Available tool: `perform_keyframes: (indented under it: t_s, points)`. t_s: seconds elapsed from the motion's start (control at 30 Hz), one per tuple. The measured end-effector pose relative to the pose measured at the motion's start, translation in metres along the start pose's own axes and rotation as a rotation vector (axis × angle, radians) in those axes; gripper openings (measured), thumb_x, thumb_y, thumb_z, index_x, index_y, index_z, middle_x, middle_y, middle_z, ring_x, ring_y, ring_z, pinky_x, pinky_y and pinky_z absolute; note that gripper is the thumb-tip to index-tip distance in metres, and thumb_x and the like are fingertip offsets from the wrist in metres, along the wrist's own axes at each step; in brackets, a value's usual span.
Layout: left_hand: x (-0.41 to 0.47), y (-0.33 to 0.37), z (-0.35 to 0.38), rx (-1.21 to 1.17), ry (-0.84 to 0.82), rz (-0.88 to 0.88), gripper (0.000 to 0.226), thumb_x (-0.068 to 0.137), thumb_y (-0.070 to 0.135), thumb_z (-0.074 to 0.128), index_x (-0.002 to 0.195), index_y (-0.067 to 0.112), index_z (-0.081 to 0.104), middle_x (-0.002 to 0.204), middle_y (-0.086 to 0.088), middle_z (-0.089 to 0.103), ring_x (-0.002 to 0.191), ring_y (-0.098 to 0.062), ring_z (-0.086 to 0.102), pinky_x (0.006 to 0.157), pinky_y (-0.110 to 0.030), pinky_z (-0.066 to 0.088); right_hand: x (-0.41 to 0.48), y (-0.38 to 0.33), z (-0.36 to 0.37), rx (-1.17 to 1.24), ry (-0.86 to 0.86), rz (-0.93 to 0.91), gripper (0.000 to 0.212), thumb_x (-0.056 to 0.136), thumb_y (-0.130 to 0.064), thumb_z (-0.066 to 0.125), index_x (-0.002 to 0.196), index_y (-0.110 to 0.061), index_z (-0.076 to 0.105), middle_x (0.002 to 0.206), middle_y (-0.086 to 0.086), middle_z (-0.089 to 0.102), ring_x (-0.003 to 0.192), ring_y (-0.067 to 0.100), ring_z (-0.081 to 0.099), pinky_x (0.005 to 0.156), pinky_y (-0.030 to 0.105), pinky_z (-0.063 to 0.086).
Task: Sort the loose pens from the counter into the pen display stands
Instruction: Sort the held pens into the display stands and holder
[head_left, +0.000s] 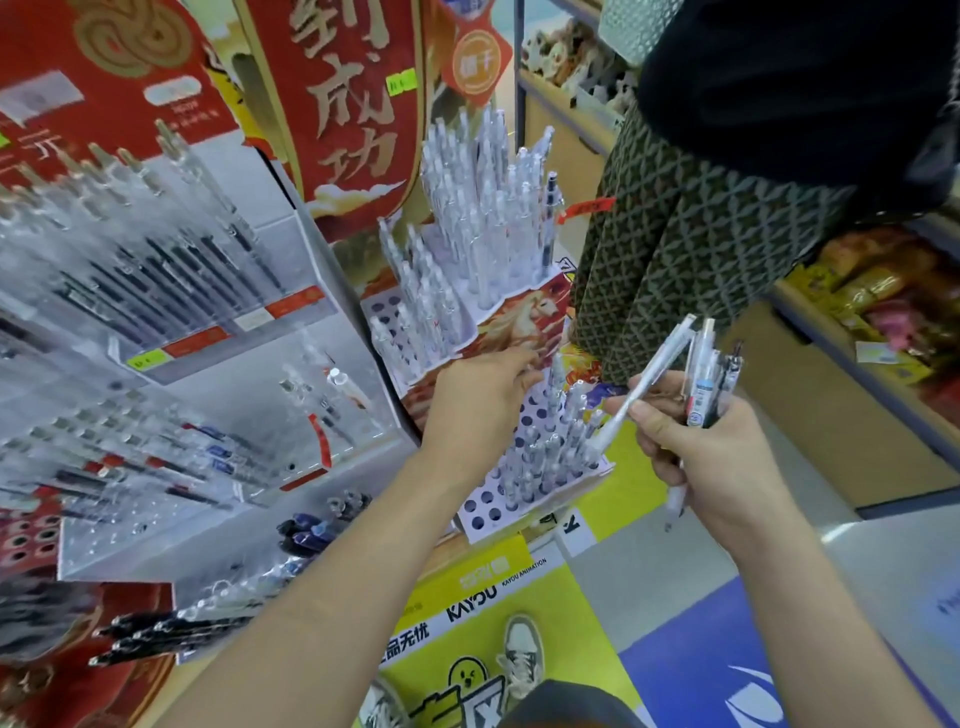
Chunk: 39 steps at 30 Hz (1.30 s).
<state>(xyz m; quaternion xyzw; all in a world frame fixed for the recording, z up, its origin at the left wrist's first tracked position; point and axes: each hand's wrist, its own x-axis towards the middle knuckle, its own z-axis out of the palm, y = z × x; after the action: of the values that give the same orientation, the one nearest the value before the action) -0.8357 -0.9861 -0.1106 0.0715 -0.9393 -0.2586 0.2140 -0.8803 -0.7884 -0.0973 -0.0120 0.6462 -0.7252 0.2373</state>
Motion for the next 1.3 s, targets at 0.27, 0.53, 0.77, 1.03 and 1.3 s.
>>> perform_keyframes:
  t_s: [0.27, 0.53, 0.77, 1.03, 1.3]
  points:
    - [0.020, -0.006, -0.005, 0.357, -0.193, 0.179, 0.021, 0.085, 0.018, 0.070, 0.072, 0.005, 0.060, 0.057, -0.010, 0.061, 0.051, -0.029, 0.060, 0.043, -0.029, 0.040, 0.004, 0.000, -0.002, 0.002, -0.014, 0.015, 0.016, 0.085, 0.000, 0.066, 0.096, -0.009, 0.061, 0.077, 0.009, 0.073, 0.056, 0.018, 0.040, 0.041, 0.026, 0.025]
    - [0.027, -0.003, 0.004, 0.463, -0.428, 0.084, 0.026, 0.077, -0.014, 0.052, 0.091, 0.008, 0.051, 0.071, -0.012, 0.062, 0.066, -0.034, 0.060, 0.054, -0.041, 0.048, 0.002, -0.004, 0.009, 0.064, -0.027, 0.064, 0.013, 0.084, -0.002, 0.064, 0.097, -0.006, 0.063, 0.055, -0.006, 0.060, 0.050, 0.011, 0.036, 0.039, 0.021, 0.026]
    - [0.032, 0.008, 0.004, 0.569, -0.501, 0.106, 0.029, 0.076, -0.012, 0.052, 0.079, 0.015, 0.043, 0.062, -0.003, 0.043, 0.064, -0.030, 0.052, 0.055, -0.034, 0.036, 0.002, -0.005, 0.015, 0.070, -0.055, 0.079, 0.012, 0.080, -0.006, 0.066, 0.091, -0.004, 0.063, 0.053, -0.003, 0.057, 0.046, 0.010, 0.028, 0.037, 0.019, 0.025]
    - [0.032, 0.017, -0.006, 0.523, -0.439, 0.026, 0.038, 0.081, -0.009, 0.051, 0.109, 0.016, 0.062, 0.075, -0.007, 0.060, 0.069, -0.031, 0.058, 0.057, -0.035, 0.042, 0.002, -0.004, 0.017, 0.077, -0.079, 0.118, 0.008, 0.090, -0.002, 0.059, 0.093, -0.001, 0.066, 0.083, 0.019, 0.072, 0.043, 0.008, 0.027, 0.038, 0.020, 0.024]
    - [0.019, 0.041, -0.063, -0.953, -0.278, -0.562, 0.026, 0.098, 0.013, 0.051, 0.122, 0.012, 0.062, 0.105, -0.008, 0.070, 0.066, -0.013, 0.065, 0.053, -0.021, 0.051, 0.002, -0.006, 0.019, 0.133, -0.226, 0.163, 0.015, 0.081, -0.008, 0.063, 0.093, -0.003, 0.070, 0.080, 0.022, 0.070, 0.040, 0.006, 0.028, 0.036, 0.017, 0.024]
